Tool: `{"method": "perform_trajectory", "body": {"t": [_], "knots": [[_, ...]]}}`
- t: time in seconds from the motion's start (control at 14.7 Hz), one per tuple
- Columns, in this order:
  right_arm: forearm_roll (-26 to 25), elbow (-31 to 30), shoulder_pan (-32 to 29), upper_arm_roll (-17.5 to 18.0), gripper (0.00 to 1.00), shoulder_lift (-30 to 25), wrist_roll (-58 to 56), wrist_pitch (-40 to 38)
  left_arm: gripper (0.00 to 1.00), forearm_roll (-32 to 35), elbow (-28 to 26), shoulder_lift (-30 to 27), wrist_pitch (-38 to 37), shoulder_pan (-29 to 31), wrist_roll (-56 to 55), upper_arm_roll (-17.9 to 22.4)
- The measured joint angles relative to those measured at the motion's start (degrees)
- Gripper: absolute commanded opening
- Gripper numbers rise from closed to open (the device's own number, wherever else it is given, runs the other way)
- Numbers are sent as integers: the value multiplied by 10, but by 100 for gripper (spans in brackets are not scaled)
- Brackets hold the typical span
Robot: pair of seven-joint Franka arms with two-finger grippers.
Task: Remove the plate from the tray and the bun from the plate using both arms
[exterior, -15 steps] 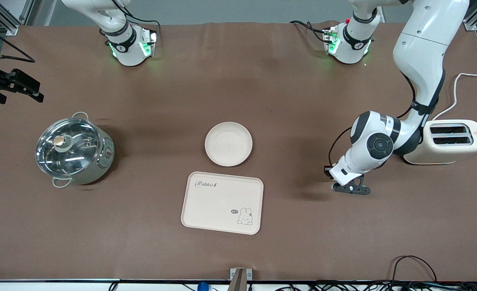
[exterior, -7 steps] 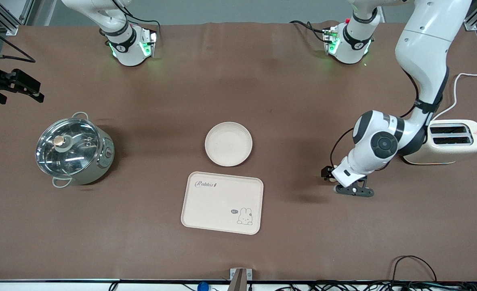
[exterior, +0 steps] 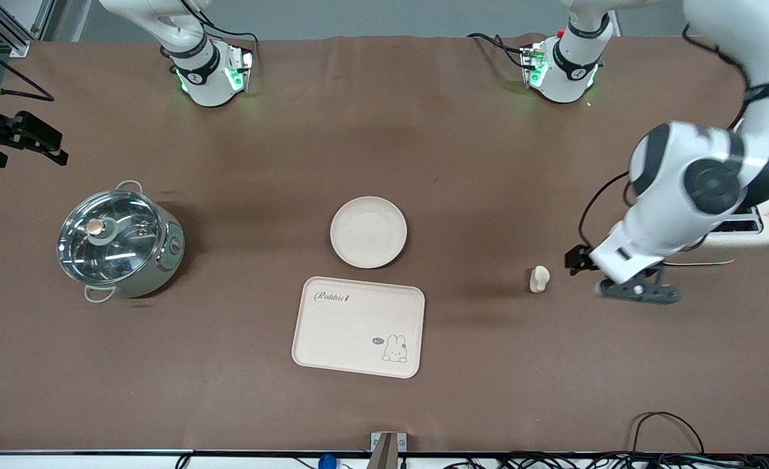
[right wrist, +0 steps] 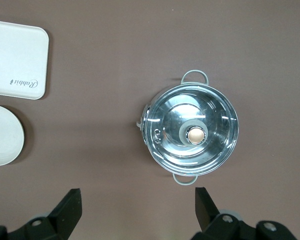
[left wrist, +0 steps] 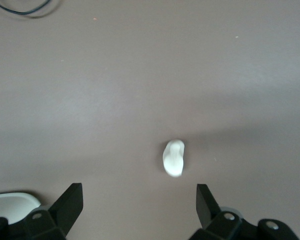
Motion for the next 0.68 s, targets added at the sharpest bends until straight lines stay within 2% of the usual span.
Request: {"method": "perform_trajectory", "body": {"t": [0.14,0.34,0.54,0.68], "knots": [[0,0,0,-1,100,0,0,0,100,-37,31,-40,-95,21,48,10],[0,0,0,-1,100,1,0,0,100,-66,88,-108,-208,-13,93,92],[0,0,0,-1,100,1,0,0,100,-67,77,-175,-237,-73,89,149],[0,0,0,-1,100,1,0,0,100,-67,49,-197,-216,-108,73,176]]}}
